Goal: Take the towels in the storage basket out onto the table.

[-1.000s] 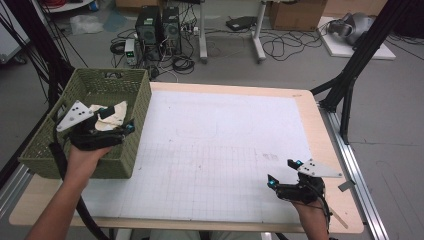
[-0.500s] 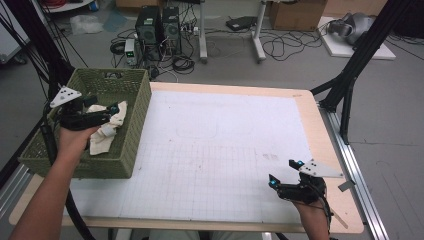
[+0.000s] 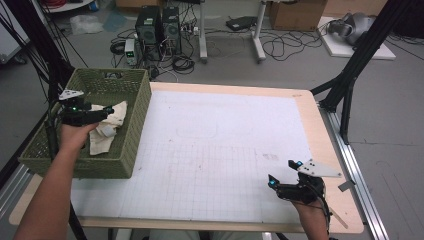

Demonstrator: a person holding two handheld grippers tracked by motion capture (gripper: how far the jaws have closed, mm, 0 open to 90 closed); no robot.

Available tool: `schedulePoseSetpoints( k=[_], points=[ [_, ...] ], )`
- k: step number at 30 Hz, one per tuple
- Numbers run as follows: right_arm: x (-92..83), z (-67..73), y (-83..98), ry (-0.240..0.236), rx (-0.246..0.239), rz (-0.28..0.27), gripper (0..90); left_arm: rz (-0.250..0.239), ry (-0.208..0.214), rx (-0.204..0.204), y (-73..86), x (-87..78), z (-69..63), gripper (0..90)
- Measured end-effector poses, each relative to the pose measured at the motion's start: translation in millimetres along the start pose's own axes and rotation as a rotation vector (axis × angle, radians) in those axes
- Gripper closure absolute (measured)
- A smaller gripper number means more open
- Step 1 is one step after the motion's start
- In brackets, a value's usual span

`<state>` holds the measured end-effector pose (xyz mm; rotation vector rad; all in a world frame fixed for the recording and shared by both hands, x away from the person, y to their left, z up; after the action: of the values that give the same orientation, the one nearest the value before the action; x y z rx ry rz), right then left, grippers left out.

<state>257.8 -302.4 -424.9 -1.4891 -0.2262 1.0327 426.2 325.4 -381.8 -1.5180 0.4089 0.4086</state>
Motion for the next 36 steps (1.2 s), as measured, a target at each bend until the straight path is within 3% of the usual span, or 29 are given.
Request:
schedulePoseSetpoints(
  k=[4,7,11,16,23,26,29,33,36],
  points=[
    [0.3,-0.3,1.3,0.006,0.0,0.008,9.4,0.094,-0.06,-0.012,6.0,14.8,6.1,17.5],
    [0.1,-0.3,1.9,0.009,0.0,0.009,9.4,0.17,-0.058,0.05,11.6,26.0,4.5,18.1],
    [-1.1,-0.7,2.2,0.014,0.001,0.009,9.4,0.252,-0.122,0.075,19.8,35.5,8.8,19.7],
    [-1.7,-2.1,3.4,0.018,0.001,0.015,9.4,0.409,-0.116,0.15,34.7,46.4,5.0,21.5],
    [-0.1,-1.7,3.5,0.019,-0.002,0.023,9.4,0.43,-0.099,0.158,36.4,46.5,4.9,25.5],
    [1.3,-1.5,3.5,0.015,-0.004,0.023,9.4,0.43,-0.059,0.162,35.8,44.6,3.2,38.4],
    [2.8,-1.3,3.4,0.013,-0.004,0.026,9.4,0.425,-0.035,0.206,34.1,41.1,0.3,65.7],
    [3.6,-1.1,2.1,0.009,-0.005,0.022,9.4,0.419,-0.035,0.187,30.0,36.8,1.4,72.5],
    [3.5,-1.9,2.1,0.007,-0.004,0.021,9.4,0.371,-0.046,0.141,20.9,28.6,4.4,72.5]
  ],
)
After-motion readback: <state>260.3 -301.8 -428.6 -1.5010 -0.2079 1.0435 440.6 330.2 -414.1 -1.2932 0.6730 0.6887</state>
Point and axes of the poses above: each handheld gripper's, and its own axes: x roughly forward along the jaws, y roughly out of its underside, z roughly to its left, the point moved 2 cm from there along x, roughly forward along the jaws, and after that the axes turned 13 degrees about -y, right-handed, at the moved point
